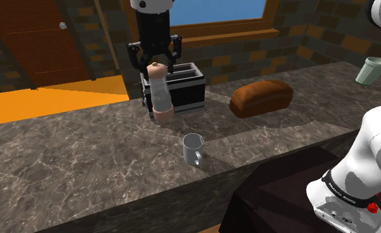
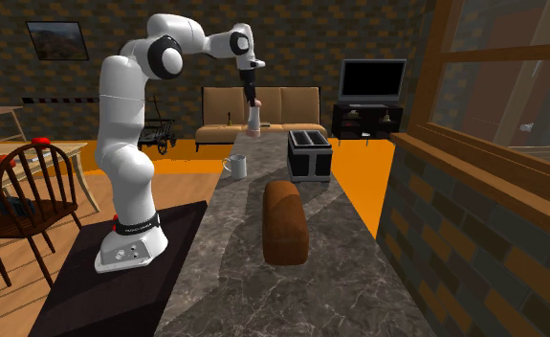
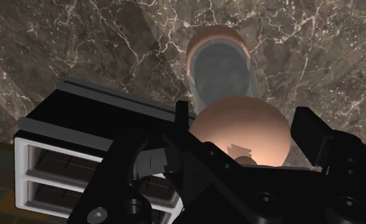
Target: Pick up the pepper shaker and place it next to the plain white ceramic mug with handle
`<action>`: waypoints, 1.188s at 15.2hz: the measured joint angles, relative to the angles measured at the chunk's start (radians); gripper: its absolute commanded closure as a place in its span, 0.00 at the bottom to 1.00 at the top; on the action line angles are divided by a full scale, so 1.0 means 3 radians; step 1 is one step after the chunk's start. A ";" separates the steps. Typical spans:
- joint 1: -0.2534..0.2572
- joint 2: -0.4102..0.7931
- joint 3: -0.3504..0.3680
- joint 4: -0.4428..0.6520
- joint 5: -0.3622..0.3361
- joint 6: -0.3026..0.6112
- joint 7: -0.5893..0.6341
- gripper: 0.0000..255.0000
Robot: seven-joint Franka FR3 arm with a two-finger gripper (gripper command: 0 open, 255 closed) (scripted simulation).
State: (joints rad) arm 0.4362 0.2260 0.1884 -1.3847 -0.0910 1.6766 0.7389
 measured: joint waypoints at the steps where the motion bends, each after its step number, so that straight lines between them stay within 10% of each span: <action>1: -0.0001 -0.0009 0.0000 -0.0063 0.0001 0.0054 0.0005 1.00; 18: -0.0020 -0.0049 -0.0008 -0.0883 -0.0005 0.0833 0.0050 1.00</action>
State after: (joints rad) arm 0.4302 0.2112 0.1861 -1.6497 -0.0925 1.9266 0.7540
